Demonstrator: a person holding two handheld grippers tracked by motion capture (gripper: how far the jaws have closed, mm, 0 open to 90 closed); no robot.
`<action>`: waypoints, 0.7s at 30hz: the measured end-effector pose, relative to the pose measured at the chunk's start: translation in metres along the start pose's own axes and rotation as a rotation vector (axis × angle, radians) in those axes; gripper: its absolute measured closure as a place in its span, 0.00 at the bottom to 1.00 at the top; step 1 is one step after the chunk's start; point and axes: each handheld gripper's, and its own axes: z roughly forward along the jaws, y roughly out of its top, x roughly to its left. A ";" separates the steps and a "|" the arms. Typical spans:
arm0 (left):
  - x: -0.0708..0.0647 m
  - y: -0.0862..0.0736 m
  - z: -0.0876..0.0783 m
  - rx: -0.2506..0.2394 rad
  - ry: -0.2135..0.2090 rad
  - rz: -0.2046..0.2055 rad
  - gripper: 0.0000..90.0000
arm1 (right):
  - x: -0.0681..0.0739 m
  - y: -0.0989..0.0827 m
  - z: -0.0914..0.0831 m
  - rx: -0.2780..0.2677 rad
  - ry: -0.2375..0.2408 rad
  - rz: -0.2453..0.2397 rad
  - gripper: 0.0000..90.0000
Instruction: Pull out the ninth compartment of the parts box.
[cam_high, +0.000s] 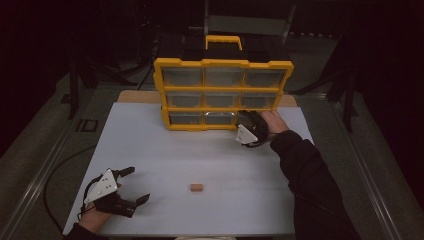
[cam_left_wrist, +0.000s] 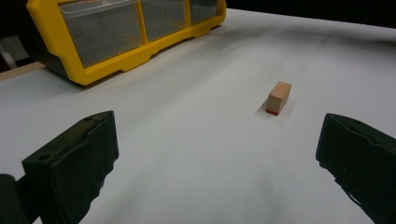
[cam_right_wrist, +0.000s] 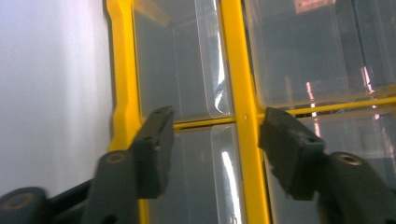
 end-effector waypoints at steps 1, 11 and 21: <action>0.000 0.000 0.000 0.001 0.000 0.001 0.00 | 0.001 -0.001 0.001 0.001 -0.012 -0.006 0.53; 0.000 0.000 0.000 0.000 0.003 0.001 0.00 | 0.005 -0.009 0.011 0.022 -0.019 -0.044 0.66; 0.000 0.000 0.000 0.002 0.002 0.002 0.00 | 0.004 -0.007 0.012 0.043 -0.028 -0.076 0.75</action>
